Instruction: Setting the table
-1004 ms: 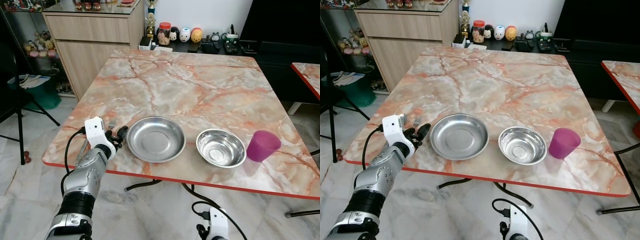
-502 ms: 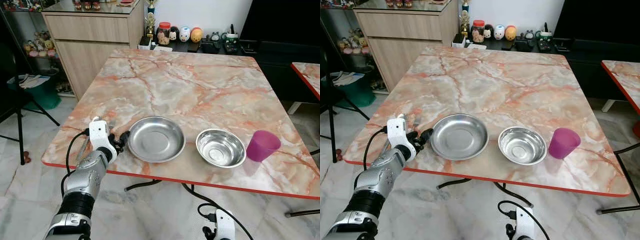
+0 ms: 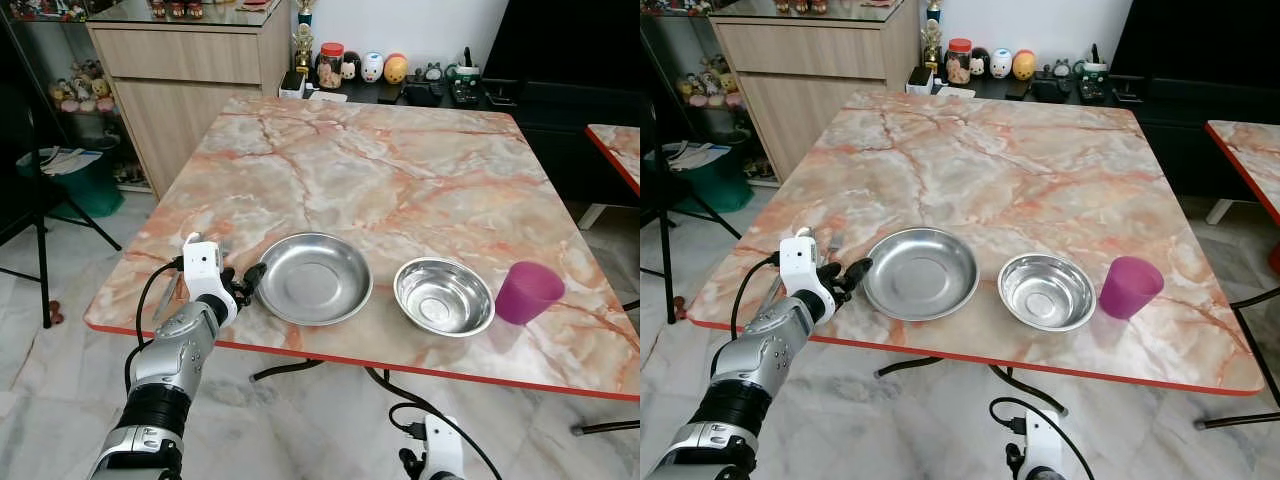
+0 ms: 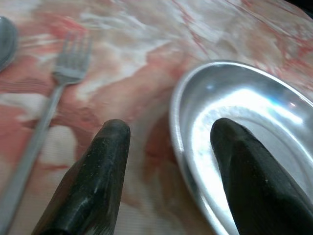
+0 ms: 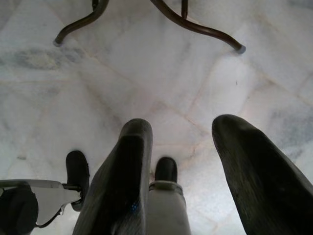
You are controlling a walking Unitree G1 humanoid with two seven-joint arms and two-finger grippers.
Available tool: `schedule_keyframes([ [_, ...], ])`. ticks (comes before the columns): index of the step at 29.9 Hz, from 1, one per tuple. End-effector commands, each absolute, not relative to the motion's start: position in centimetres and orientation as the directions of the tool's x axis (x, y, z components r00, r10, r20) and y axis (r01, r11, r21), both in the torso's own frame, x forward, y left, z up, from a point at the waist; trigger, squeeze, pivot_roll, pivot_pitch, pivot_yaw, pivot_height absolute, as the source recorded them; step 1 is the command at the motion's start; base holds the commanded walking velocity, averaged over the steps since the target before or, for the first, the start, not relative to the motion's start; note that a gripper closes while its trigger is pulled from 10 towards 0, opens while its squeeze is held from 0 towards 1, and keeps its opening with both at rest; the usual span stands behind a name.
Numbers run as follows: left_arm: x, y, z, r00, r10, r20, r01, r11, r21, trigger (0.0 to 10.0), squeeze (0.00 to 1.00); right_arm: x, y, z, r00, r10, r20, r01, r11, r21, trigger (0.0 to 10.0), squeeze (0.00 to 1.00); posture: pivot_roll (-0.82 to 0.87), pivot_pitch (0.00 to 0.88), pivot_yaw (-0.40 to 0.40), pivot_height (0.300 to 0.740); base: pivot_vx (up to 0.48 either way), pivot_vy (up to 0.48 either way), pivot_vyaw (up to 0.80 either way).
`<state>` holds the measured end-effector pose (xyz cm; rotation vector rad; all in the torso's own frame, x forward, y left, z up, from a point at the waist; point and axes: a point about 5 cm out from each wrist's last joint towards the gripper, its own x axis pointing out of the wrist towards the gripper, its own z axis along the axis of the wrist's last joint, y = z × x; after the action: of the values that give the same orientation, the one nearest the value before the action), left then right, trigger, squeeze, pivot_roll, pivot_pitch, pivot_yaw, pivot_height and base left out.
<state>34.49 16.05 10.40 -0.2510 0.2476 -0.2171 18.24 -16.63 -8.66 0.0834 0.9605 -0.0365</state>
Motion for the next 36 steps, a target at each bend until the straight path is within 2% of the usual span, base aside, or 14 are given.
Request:
schedule_keyframes([
  [1,34.4,15.9,10.0,0.932,-0.266,-0.246,0.205,0.947,-0.246,10.0,0.00,17.9,-16.9,-8.8,0.559,0.004,-0.829,0.079,0.995,0.058,10.0,0.00,0.09,0.000,-0.020,0.740,0.000,0.000,0.00],
  [20,34.4,15.5,10.0,0.917,-0.300,-0.265,0.245,0.944,-0.221,10.0,0.00,16.4,-15.3,-9.5,0.534,0.001,-0.846,0.069,0.997,0.044,10.0,0.00,0.09,0.000,-0.016,0.740,0.000,0.000,0.00],
  [24,34.3,15.3,10.3,0.912,-0.314,-0.265,0.267,0.943,-0.198,10.0,0.00,16.1,-16.0,-9.6,0.538,-0.024,-0.843,0.092,0.995,0.031,10.0,0.00,0.09,0.000,-0.016,0.740,0.000,0.000,0.00],
  [26,34.3,15.2,10.6,0.908,-0.325,-0.264,0.285,0.942,-0.179,10.0,0.00,15.4,-18.9,-9.6,0.535,-0.058,-0.843,0.120,0.993,0.008,10.0,0.00,0.09,0.000,-0.014,0.740,0.000,0.000,0.00],
  [27,34.3,15.2,10.6,0.907,-0.327,-0.267,0.288,0.942,-0.174,10.0,0.00,15.3,-19.3,-9.6,0.534,-0.061,-0.843,0.121,0.993,0.004,10.0,0.00,0.09,0.000,-0.014,0.740,0.000,0.000,0.00],
  [36,34.5,15.0,11.1,0.897,-0.335,-0.288,0.312,0.942,-0.121,10.0,0.00,15.2,-19.3,-9.6,0.531,-0.067,-0.845,0.125,0.992,0.001,10.0,0.00,0.10,0.000,-0.011,0.740,0.000,0.000,0.00],
])
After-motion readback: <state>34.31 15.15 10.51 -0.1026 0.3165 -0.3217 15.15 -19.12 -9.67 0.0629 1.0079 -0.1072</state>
